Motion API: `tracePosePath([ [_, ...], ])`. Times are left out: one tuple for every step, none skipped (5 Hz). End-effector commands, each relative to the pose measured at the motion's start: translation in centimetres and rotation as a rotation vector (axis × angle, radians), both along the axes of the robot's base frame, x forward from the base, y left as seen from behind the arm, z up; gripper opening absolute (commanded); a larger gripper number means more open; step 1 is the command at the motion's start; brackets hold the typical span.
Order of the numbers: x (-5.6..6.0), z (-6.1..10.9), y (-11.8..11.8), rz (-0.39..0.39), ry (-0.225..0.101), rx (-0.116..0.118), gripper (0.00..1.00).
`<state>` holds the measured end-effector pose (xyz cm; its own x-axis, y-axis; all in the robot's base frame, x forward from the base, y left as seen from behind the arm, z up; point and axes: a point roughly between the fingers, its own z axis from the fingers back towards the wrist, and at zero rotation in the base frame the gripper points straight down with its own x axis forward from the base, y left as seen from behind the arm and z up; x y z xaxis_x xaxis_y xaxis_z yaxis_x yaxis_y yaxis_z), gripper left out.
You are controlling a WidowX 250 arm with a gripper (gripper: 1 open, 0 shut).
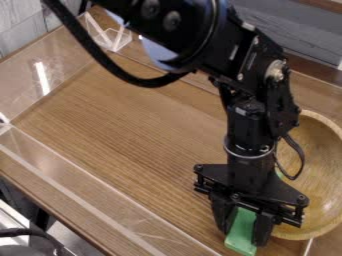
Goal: Put the green block in the brown bowl
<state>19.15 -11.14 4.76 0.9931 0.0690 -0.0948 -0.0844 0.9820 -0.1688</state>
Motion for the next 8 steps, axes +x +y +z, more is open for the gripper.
tracePosePath([
  [1.27, 1.35, -0.06, 0.014, -0.052, -0.026, 0.00],
  [1.36, 1.50, 0.11, 0.018, -0.052, -0.030, 0.00],
  [1.44, 1.58, 0.27, 0.021, -0.050, -0.035, 0.00],
  [1.53, 1.55, 0.36, 0.023, -0.049, -0.039, 0.00],
  [1.65, 1.49, 0.43, 0.025, -0.047, -0.042, 0.00],
  [1.77, 1.40, 0.48, 0.028, -0.045, -0.046, 0.00],
  [1.92, 1.29, 0.51, 0.030, -0.044, -0.049, 0.00],
  [2.15, 1.11, 0.49, 0.031, -0.042, -0.053, 0.00],
])
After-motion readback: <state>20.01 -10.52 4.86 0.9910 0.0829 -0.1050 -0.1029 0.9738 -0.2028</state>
